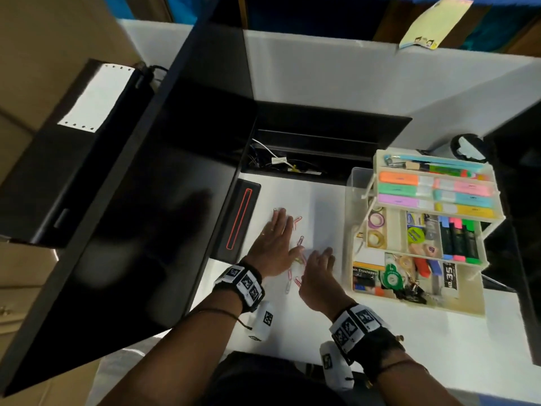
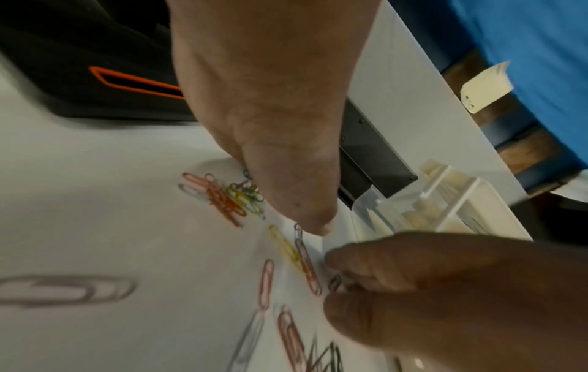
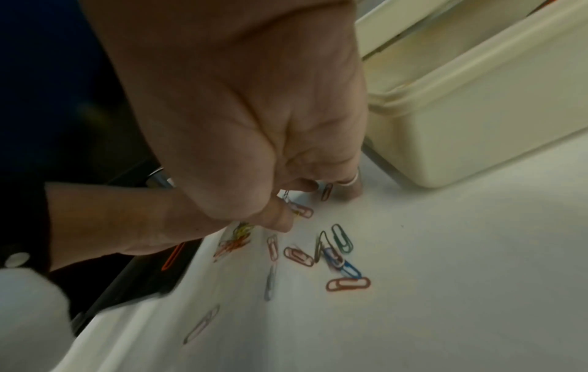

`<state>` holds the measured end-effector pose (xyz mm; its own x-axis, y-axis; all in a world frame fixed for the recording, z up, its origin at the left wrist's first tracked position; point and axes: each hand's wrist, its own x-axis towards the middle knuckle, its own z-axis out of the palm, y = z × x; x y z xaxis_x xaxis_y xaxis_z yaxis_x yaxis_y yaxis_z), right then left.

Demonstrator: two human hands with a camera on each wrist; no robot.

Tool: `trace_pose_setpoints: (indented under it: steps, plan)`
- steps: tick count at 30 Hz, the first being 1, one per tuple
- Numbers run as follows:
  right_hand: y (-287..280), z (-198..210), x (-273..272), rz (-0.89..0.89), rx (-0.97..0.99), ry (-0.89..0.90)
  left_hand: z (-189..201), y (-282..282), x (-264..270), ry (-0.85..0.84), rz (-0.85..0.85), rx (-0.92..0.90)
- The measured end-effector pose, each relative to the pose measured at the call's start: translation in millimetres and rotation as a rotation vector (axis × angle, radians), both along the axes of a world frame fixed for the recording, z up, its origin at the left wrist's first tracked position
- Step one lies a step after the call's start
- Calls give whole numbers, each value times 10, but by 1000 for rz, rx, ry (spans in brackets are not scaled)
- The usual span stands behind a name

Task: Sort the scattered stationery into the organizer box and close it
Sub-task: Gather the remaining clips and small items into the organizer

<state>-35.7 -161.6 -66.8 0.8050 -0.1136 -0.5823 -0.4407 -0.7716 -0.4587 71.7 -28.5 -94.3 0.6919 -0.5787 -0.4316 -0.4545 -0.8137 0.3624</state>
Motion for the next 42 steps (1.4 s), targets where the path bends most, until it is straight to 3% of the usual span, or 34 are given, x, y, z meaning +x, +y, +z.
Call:
trace_pose_setpoints:
  steps: [4, 8, 12, 17, 25, 28, 30, 33, 35, 39, 42]
  plan:
    - [100, 145, 18, 227, -70, -95, -44, 205, -232, -113, -113, -122]
    - [17, 202, 375, 169, -72, -207, 180, 382, -326, 58, 91, -330]
    - [-86, 198, 754, 271, -86, -186, 354, 568, -404, 39, 203, -467]
    - [-103, 153, 766, 437, -180, -138, 295, 871, -489, 11, 223, -446]
    - [-180, 43, 163, 565, -73, -184, 164, 1033, -844, 158, 316, -235]
    - [-311, 137, 46, 481, -67, -281, 134, 984, -826, 149, 415, -294]
    - [-369, 231, -51, 425, -141, -246, 137, 915, -762, 143, 458, -299]
    - [-375, 247, -214, 460, -294, 13, 206, 760, -653, 124, 457, -263]
    - [-337, 202, -285, 446, -274, 140, 258, 648, -585, 59, 421, -221]
    - [-202, -24, -197, 329, -193, 47, 348, 456, -450, -73, 338, -131]
    - [-151, -155, -5, 261, -166, -70, 413, 361, -368, -7, 227, -104]
